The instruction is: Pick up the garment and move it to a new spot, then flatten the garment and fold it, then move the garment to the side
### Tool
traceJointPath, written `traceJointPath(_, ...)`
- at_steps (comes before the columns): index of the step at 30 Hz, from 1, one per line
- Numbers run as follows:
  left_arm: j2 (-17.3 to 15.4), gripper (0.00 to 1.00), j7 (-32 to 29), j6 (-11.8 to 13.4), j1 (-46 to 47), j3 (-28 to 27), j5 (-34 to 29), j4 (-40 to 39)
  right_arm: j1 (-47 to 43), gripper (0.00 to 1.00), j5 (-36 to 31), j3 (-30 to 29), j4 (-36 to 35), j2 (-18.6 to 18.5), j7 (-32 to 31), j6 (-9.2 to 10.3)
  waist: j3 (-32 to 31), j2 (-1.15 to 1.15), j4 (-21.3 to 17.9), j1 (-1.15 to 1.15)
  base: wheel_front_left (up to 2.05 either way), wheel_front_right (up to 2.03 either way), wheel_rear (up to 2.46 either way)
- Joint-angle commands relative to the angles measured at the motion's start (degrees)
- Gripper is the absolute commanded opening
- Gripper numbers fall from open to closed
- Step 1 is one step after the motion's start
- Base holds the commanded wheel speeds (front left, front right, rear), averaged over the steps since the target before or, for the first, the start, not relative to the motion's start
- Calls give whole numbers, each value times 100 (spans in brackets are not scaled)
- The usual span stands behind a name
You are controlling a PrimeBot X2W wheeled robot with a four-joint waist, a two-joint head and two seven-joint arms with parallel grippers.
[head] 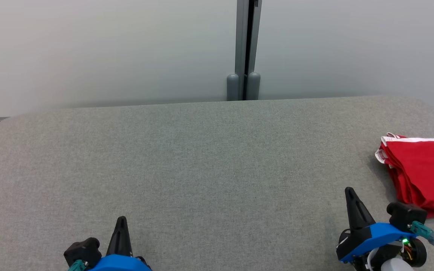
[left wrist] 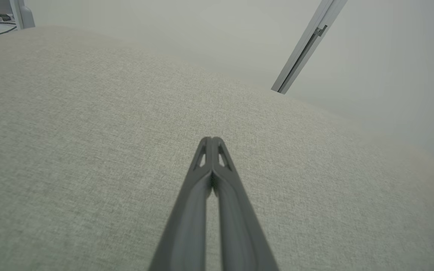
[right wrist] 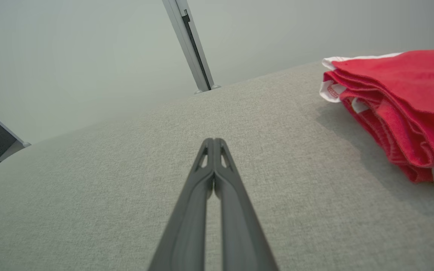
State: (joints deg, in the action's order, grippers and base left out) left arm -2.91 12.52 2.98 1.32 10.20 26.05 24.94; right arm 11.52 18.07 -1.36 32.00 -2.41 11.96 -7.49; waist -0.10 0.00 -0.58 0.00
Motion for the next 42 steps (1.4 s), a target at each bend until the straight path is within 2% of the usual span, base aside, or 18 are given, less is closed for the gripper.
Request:
traceJointPath(1, 2, 0, -67, -58, 162, -86, 272, -147, 42, 0, 330, -26, -183, -26, -58, 0, 1, 0, 2, 0, 0, 0, 0)
traceJointPath(19, 2, 0, -508, -300, 256, -472, 1805, -384, -122, 0, 2047, -120, -611, -35, -464, 0, 5, 0, 11, 0, 0, 0, 0)
traceJointPath(42, 2, 0, -947, -536, 353, -855, 3308, -616, -254, 0, 3728, -245, -993, -45, -899, 0, 10, 0, 22, 0, 0, 0, 0)
